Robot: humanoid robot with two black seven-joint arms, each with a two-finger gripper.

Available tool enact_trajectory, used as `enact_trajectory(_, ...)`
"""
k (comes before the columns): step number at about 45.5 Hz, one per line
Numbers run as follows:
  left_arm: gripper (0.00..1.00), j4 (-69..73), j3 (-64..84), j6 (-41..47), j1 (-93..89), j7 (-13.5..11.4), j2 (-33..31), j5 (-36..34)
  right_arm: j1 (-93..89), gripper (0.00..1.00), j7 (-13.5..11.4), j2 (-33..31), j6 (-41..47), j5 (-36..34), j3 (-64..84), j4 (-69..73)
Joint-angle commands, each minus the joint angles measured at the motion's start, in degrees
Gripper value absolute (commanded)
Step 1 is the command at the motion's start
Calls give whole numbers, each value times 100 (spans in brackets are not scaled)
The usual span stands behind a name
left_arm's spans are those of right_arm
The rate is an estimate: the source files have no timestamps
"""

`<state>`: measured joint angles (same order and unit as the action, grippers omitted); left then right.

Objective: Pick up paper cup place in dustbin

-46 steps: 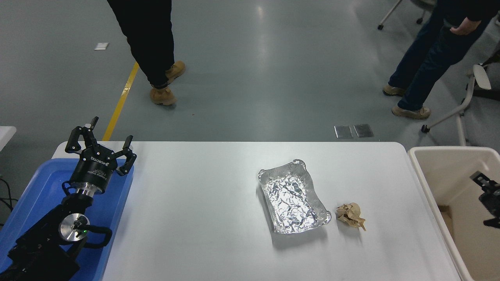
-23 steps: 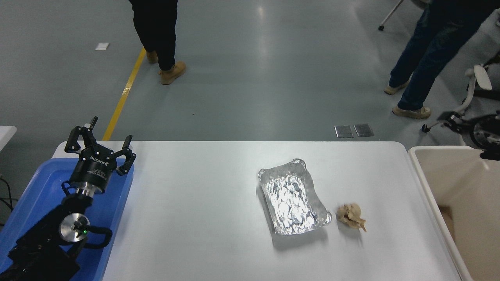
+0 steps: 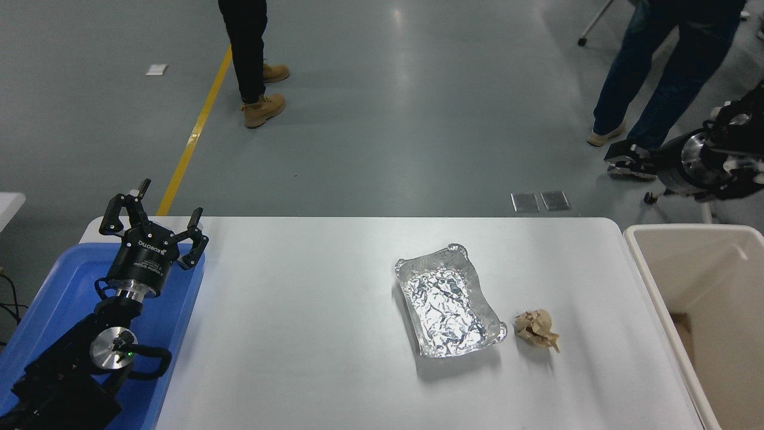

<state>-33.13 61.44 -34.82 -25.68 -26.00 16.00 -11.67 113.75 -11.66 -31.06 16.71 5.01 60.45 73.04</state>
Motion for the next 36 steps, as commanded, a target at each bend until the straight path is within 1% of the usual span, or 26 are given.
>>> enact_trajectory(1, 98, 9, 0, 2, 1, -1, -1, -2, 1157, 100, -2, -5, 675, 9, 204, 1132)
enact_trajectory(17, 98, 9, 0, 2, 1, -1, 8, -2, 2247, 100, -2, -119, 1475, -18, 213, 2100)
enact_trajectory(28, 98, 9, 0, 2, 1, -1, 8, -2, 2977, 100, -2, -313, 2591, -26, 46, 2320)
enact_trajectory(36, 98, 9, 0, 2, 1, -1, 8, -2, 3135, 100, -2, -295, 2767, -26, -173, 2320)
